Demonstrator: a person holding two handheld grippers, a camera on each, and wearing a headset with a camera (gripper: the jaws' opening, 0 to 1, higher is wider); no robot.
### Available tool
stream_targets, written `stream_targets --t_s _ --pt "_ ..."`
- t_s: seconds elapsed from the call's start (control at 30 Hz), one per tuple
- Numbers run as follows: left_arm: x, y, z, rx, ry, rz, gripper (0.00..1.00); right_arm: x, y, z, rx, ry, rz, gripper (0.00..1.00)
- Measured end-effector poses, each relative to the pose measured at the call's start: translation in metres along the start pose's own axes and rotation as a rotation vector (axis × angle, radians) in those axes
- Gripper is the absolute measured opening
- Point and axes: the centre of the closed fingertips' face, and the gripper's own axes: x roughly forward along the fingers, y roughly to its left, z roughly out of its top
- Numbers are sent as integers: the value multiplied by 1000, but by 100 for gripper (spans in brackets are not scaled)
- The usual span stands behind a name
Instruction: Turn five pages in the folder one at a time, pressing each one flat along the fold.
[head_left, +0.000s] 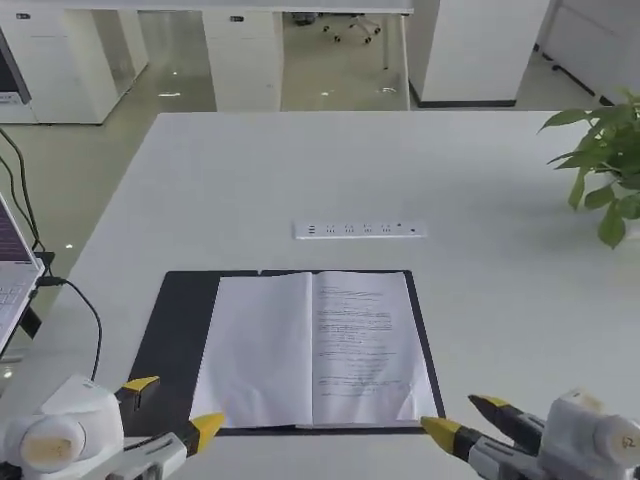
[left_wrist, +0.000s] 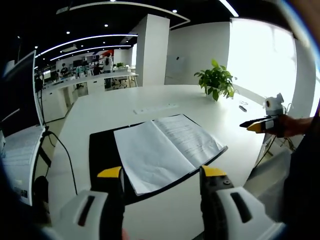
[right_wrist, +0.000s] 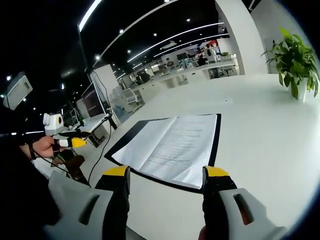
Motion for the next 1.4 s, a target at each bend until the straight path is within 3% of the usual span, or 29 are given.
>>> stream_targets --t_s 0.3,0.4,0.57,0.8,0.93,1.4 --pt "-2 -4 -7 -2 25 -22 66 -12 -3 -5 25 -1 -35 62" --pt "2 -2 -7 0 34 -28 66 -12 -1 -5 45 -14 -29 62" --pt "11 -5 -5 1 43 -36 66 -10 2 -9 33 8 -20 62" --pt "28 -26 6 30 50 -88 65 -9 1 -11 31 26 -2 63" --pt "39 -42 7 72 75 -127 66 -11 0 -18 9 59 6 63" --pt "84 -87 32 164 95 -248 65 -15 -4 -19 20 56 44 62"
